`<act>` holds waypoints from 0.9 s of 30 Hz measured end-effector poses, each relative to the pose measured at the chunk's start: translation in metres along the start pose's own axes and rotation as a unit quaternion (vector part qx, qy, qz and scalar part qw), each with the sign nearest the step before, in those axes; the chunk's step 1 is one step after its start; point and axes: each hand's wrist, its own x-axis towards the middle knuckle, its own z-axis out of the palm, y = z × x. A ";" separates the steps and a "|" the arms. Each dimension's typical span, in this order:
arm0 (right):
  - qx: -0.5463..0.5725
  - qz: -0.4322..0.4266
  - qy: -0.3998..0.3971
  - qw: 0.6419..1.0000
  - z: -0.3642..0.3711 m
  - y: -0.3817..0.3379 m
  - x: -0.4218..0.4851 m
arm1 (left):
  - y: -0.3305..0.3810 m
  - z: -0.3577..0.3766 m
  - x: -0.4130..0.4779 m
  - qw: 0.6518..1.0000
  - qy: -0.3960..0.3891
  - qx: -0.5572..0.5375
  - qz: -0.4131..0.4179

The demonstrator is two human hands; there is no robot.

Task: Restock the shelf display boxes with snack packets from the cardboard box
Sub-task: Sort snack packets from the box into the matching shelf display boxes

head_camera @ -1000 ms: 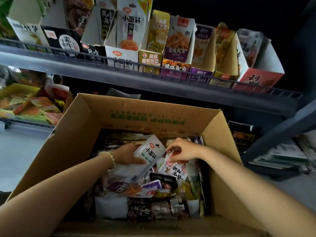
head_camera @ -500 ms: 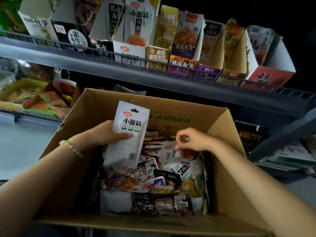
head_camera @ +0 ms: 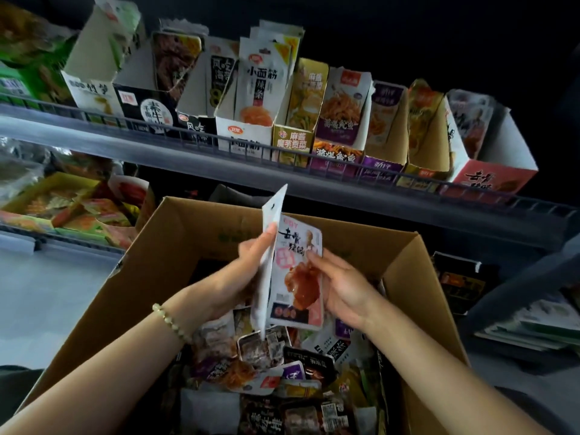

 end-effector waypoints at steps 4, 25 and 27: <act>-0.006 -0.028 0.058 0.998 0.003 0.008 0.004 | 0.007 0.005 -0.013 0.994 -0.086 -0.066 0.001; -0.012 -0.151 0.156 0.976 -0.036 -0.076 -0.026 | 0.072 0.057 0.013 0.992 0.028 -0.003 0.125; -0.026 -0.146 0.136 0.980 -0.051 -0.096 -0.037 | 0.087 0.069 0.019 0.991 0.020 -0.004 0.135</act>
